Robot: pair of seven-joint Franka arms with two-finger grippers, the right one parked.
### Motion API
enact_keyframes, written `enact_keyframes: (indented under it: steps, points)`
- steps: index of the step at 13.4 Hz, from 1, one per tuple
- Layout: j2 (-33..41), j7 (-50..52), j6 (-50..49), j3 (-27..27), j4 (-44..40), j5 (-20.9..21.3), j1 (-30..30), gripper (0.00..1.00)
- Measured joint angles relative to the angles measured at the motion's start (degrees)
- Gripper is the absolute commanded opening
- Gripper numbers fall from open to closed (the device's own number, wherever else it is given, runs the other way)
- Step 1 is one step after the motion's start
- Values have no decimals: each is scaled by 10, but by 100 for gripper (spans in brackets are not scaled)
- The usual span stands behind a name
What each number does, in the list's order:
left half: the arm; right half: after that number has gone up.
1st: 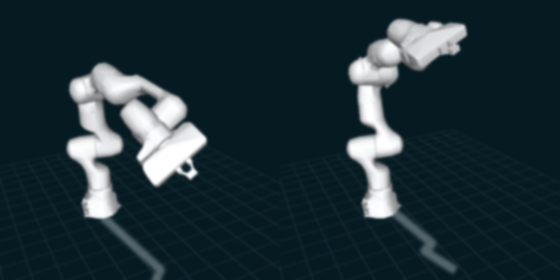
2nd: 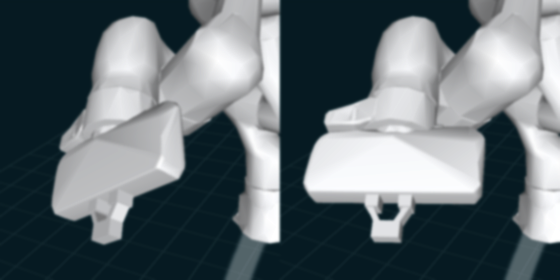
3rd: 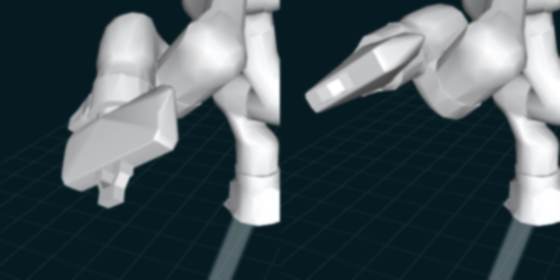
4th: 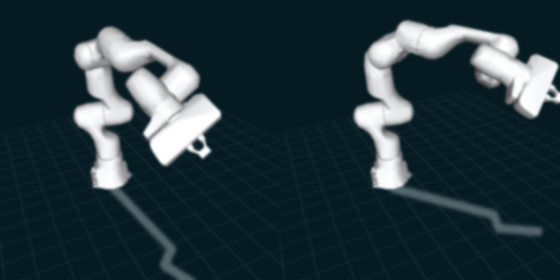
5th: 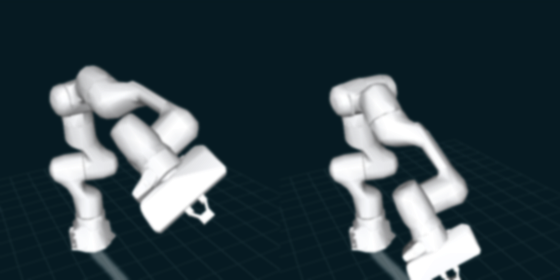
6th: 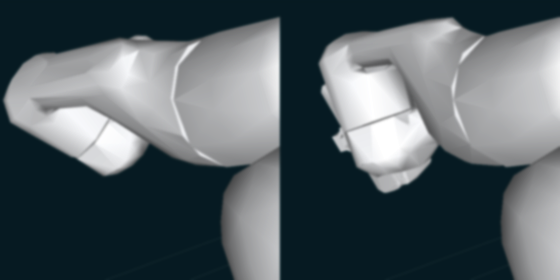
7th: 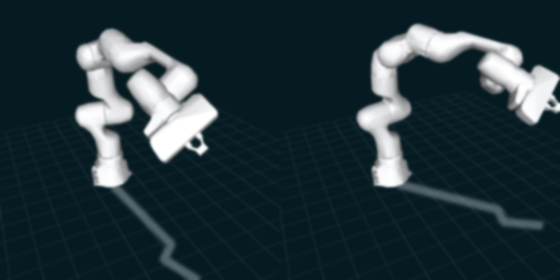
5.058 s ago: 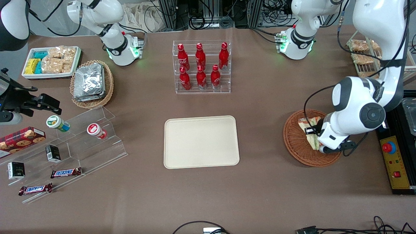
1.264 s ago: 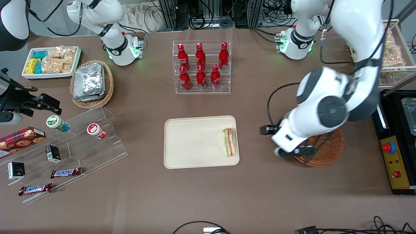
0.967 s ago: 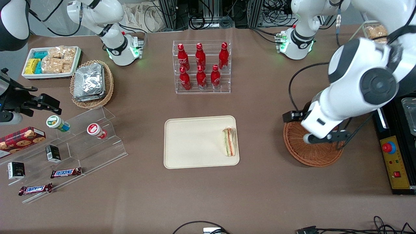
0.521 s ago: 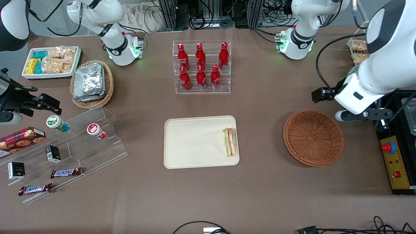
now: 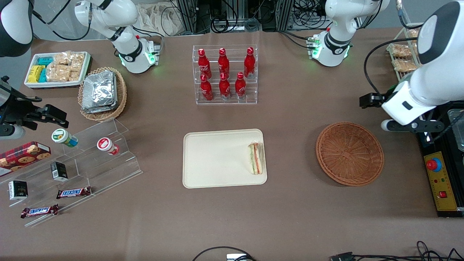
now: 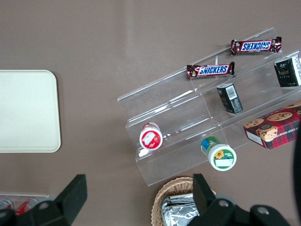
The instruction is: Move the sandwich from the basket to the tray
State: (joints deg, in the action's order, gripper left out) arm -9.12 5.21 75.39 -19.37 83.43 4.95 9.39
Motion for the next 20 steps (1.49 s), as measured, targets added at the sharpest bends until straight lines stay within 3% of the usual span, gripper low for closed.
enact_keyframes:
  steps: [3,6,10,20]
  points:
    - [30,-26,22,0,43,-1,25,99]
    - [78,-26,70,7,110,-2,12,99]
    - [111,-31,101,131,142,-10,-98,99]
    - [109,-36,139,138,144,-27,-104,99]
